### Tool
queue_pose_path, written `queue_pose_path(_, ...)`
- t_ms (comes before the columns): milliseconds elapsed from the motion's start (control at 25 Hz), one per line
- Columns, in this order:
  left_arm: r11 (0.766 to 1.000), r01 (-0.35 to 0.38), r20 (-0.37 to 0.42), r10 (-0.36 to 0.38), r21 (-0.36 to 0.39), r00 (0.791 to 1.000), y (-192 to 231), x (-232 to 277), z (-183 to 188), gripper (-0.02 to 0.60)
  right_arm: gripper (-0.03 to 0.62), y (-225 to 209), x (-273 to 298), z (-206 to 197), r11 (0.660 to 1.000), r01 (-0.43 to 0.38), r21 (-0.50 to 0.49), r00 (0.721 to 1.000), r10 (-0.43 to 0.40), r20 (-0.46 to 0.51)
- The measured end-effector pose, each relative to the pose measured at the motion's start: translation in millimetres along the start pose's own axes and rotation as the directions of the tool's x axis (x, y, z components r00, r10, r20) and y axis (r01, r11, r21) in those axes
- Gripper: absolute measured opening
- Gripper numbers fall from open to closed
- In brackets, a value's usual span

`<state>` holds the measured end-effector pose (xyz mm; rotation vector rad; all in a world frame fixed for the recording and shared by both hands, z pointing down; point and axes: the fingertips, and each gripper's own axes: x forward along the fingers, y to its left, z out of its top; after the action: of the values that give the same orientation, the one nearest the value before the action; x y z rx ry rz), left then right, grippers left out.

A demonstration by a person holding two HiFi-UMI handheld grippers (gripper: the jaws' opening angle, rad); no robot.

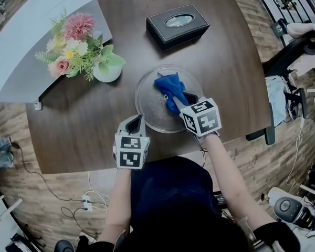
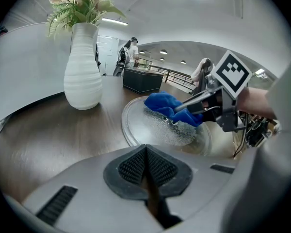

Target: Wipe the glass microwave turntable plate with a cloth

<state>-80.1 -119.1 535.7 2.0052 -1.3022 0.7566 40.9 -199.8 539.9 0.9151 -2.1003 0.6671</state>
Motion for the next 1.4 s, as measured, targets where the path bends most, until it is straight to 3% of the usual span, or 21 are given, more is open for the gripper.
queue_pose_path(640,1.0,-0.005,-0.004,0.005,0.008,1.0,-1,0,0,0.003,0.075,-56,-21,-9,0.991,0.13,0.032,0.991,-0.13,0.003)
queue_pose_path(960,1.0,-0.001,-0.001,0.001,0.003,1.0,0,0,0,0.003,0.074,-82,-40,-10,0.969,0.243,-0.053,0.97,-0.243,-0.001)
queue_pose_path(1240,1.0,-0.004,0.006,0.004,-0.004,1.0,0,0,0,0.003,0.074,-92,-51,-8,0.957,0.287,-0.035,0.958,-0.287,0.012)
queue_pose_path(1400,1.0,-0.001,0.009,0.001,-0.012,1.0,0,0,0,0.003,0.074,-83,-62,5,0.961,0.277,0.0,0.959,-0.276,0.065)
